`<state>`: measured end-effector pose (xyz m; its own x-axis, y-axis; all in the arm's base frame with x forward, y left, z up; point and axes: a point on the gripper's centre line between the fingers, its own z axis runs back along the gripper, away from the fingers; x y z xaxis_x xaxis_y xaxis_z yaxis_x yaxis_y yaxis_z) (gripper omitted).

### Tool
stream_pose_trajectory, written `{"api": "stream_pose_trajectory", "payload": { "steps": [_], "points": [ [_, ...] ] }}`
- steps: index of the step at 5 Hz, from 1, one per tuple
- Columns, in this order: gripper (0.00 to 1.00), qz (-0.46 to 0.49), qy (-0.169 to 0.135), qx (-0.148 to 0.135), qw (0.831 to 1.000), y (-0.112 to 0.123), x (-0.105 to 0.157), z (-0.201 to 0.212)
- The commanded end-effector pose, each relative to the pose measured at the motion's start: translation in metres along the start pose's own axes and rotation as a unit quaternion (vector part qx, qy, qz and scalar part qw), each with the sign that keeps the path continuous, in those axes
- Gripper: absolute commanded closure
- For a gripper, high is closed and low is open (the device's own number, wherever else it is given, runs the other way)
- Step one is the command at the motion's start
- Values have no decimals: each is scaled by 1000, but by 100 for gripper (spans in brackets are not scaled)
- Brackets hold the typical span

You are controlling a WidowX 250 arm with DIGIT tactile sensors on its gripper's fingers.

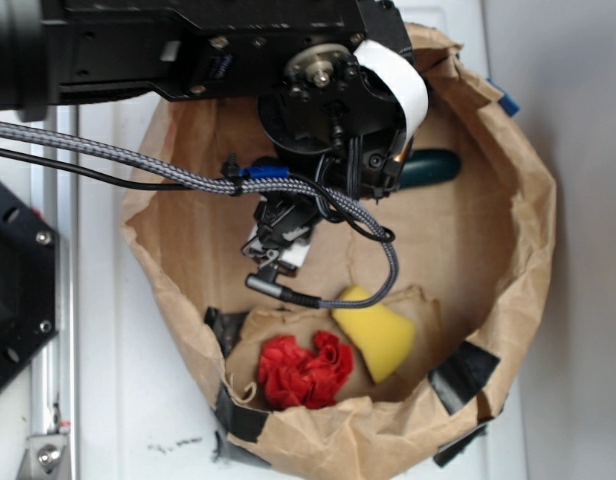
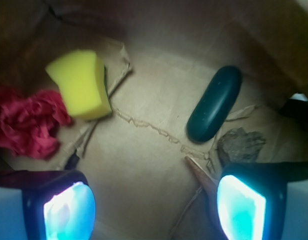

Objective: Grab the shell.

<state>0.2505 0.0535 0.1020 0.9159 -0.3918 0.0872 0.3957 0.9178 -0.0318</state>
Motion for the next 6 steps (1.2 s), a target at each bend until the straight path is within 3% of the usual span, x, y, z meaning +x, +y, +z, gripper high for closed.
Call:
{"api": "stream_pose_trajectory", "payload": {
  "steps": [1,2,4,6],
  "points": [
    [0,-2,13,14,1000,13,-21,0],
    [0,-2,35,38,999,19,-34,-11],
    [0,-13,93,32,995,27,-48,-23],
    [0,-22,102,25,994,28,-58,-21]
  ]
}}
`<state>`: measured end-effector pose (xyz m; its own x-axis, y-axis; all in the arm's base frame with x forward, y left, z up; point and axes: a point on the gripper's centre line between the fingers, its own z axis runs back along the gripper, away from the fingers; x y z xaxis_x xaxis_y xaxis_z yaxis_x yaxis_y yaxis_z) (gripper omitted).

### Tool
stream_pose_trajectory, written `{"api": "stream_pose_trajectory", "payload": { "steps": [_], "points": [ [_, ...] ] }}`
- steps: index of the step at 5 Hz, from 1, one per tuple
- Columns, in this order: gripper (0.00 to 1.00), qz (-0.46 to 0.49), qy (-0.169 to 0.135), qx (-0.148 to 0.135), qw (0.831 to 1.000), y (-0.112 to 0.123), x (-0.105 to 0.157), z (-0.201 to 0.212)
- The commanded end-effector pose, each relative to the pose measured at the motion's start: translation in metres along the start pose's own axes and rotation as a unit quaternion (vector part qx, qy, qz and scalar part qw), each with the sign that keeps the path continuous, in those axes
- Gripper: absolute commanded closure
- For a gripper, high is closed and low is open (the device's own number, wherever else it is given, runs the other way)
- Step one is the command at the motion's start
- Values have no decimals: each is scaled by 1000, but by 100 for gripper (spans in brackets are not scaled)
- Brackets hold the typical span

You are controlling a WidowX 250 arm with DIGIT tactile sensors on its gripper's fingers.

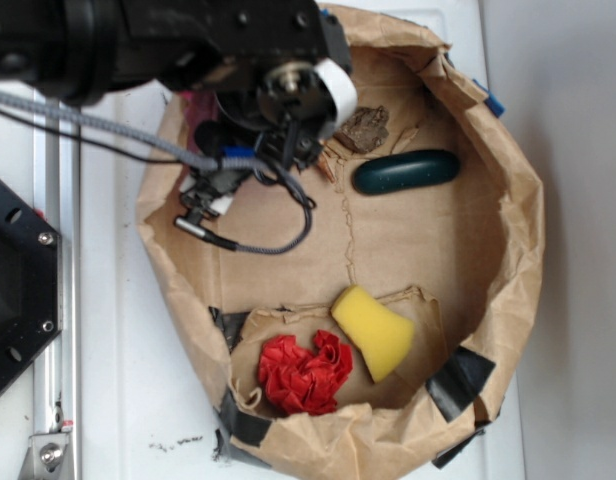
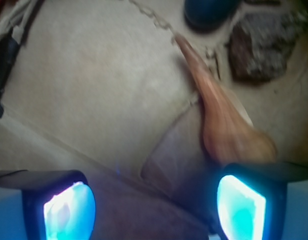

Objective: Grab the shell.

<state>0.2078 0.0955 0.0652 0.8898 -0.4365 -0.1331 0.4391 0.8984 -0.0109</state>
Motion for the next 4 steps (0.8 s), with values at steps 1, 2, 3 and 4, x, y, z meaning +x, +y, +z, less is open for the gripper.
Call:
{"api": "stream_pose_trajectory", "payload": {
  "steps": [1,2,3,4],
  "points": [
    [0,-8,-13,18,1000,4,-6,10],
    [0,-26,-45,25,998,9,-4,14],
    [0,-66,-83,56,993,16,3,9],
    [0,-63,-72,60,994,19,7,2]
  ]
}}
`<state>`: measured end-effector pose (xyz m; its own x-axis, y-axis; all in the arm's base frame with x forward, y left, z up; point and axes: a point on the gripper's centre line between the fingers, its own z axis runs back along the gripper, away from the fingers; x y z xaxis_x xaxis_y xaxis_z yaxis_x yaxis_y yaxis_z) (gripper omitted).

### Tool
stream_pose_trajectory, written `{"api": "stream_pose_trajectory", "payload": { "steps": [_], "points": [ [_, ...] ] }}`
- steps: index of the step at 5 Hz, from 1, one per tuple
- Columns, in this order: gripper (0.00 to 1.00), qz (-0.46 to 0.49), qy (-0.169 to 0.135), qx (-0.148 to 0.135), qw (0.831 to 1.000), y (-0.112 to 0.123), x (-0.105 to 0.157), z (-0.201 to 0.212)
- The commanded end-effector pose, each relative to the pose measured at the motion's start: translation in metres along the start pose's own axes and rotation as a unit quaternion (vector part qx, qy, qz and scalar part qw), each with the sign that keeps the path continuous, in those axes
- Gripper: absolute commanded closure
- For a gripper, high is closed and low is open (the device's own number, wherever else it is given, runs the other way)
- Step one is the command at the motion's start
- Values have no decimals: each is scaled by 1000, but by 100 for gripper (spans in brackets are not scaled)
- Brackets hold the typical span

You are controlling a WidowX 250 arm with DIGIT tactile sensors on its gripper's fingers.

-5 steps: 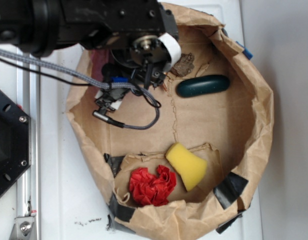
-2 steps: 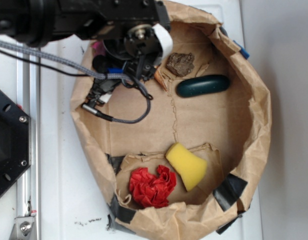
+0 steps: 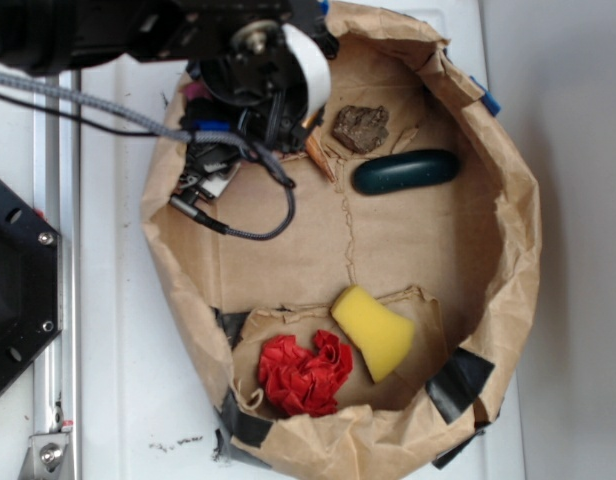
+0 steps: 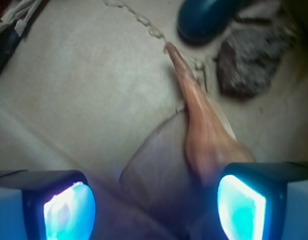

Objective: Grab the shell.

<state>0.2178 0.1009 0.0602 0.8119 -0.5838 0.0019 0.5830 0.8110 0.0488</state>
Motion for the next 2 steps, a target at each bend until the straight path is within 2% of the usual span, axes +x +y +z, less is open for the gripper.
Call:
{"api": "stream_pose_trajectory", "payload": {
  "steps": [1,2],
  "points": [
    [0,26,8,31,999,16,4,0],
    [0,30,2,36,999,22,6,3]
  ]
}}
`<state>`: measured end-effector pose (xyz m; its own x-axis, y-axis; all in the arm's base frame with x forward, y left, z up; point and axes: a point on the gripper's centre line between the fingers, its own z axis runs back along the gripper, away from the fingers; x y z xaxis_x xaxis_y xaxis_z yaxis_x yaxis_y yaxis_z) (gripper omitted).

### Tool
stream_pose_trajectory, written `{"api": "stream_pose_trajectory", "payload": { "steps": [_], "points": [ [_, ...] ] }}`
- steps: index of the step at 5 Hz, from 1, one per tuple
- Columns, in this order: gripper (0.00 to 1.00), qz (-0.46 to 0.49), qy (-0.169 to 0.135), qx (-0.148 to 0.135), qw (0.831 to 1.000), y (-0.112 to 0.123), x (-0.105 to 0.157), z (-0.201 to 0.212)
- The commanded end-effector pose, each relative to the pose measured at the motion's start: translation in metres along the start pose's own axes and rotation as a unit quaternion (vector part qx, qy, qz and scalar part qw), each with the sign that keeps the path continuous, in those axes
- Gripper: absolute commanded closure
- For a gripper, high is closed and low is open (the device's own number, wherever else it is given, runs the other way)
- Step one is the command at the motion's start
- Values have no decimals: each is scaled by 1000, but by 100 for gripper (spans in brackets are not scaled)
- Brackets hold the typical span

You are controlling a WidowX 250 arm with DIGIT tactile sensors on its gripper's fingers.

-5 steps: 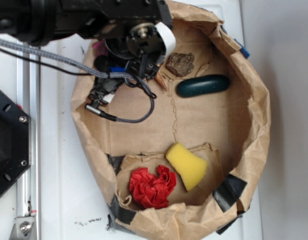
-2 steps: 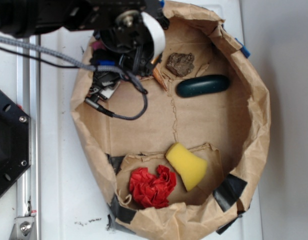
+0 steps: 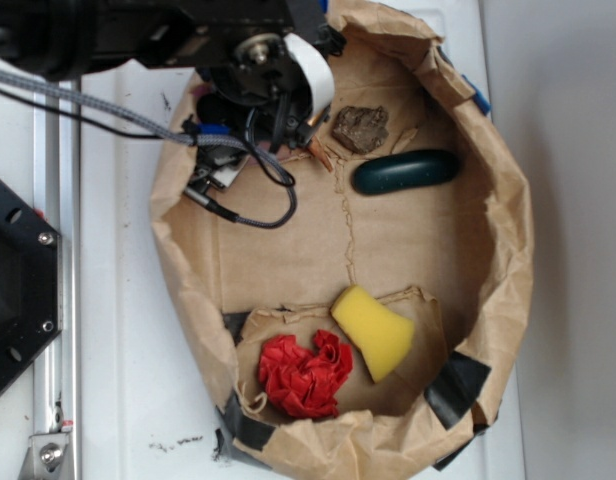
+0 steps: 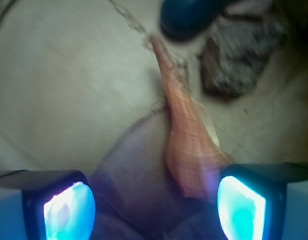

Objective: Grab the shell.

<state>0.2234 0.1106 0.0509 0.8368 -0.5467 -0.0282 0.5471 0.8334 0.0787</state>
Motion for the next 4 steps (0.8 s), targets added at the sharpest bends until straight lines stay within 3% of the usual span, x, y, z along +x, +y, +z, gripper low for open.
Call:
{"api": "stream_pose_trajectory", "payload": {
  "steps": [1,4],
  "points": [
    [0,15,-16,26,999,18,11,10],
    [0,16,-12,41,999,21,18,-1]
  ]
}}
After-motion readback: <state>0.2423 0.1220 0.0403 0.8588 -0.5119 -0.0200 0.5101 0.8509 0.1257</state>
